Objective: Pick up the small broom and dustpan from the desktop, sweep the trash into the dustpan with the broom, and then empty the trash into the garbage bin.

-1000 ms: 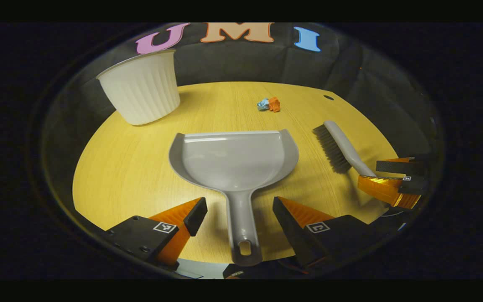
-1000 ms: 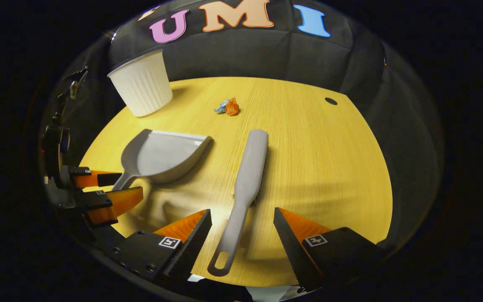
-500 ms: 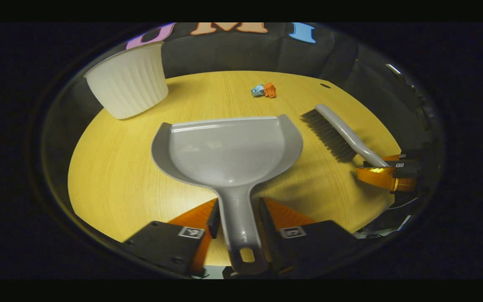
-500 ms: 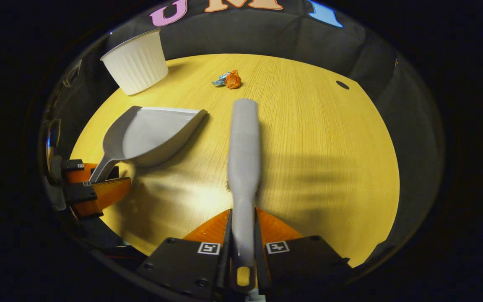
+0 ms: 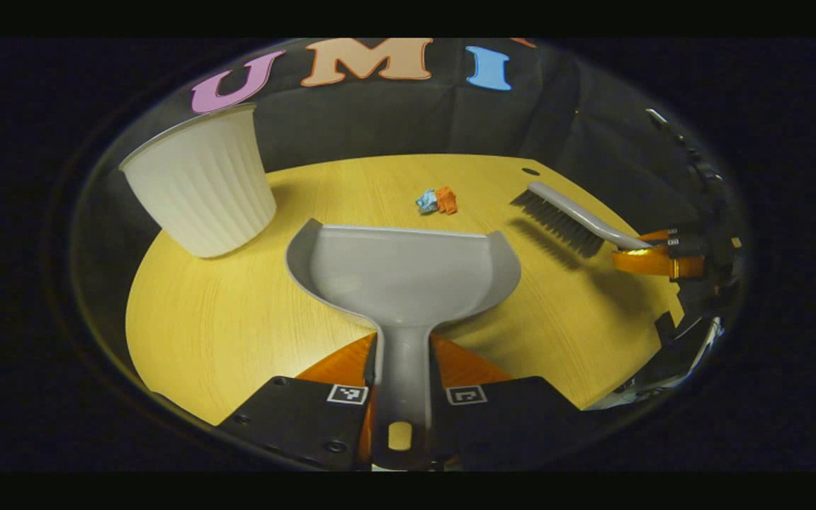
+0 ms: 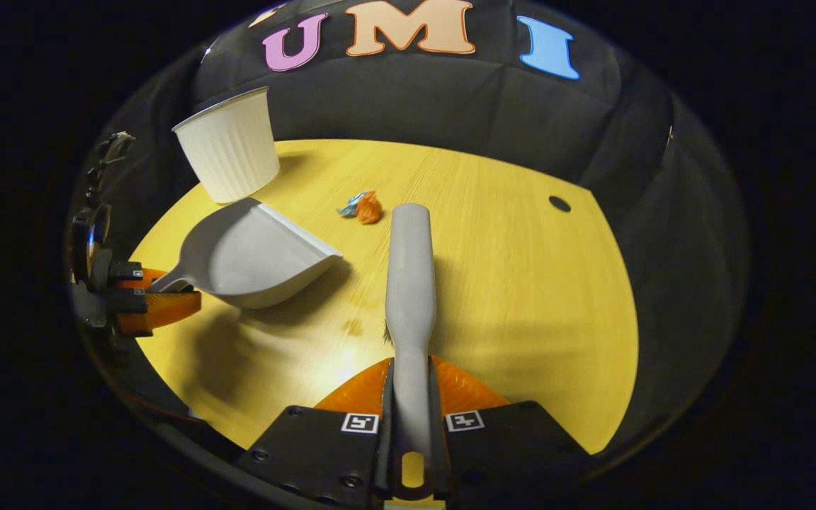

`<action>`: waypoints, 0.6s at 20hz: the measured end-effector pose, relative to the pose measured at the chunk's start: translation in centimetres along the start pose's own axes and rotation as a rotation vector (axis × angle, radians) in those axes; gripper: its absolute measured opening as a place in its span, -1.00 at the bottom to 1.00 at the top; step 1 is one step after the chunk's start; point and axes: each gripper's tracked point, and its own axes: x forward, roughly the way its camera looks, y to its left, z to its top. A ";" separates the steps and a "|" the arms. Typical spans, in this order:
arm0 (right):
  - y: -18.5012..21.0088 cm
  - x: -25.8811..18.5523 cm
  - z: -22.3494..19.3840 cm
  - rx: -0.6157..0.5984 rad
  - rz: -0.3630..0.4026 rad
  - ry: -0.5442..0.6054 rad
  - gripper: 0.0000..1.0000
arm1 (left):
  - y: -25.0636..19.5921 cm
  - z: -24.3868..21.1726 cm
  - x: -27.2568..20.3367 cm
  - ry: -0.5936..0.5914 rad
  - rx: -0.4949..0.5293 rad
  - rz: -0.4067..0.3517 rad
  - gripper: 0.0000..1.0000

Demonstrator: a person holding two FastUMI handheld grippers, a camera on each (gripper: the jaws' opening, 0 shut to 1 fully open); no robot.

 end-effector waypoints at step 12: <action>0.2 13.7 12.0 -0.417 0.066 0.028 -0.67 | -0.3 0.6 3.4 0.056 0.046 -0.093 -0.48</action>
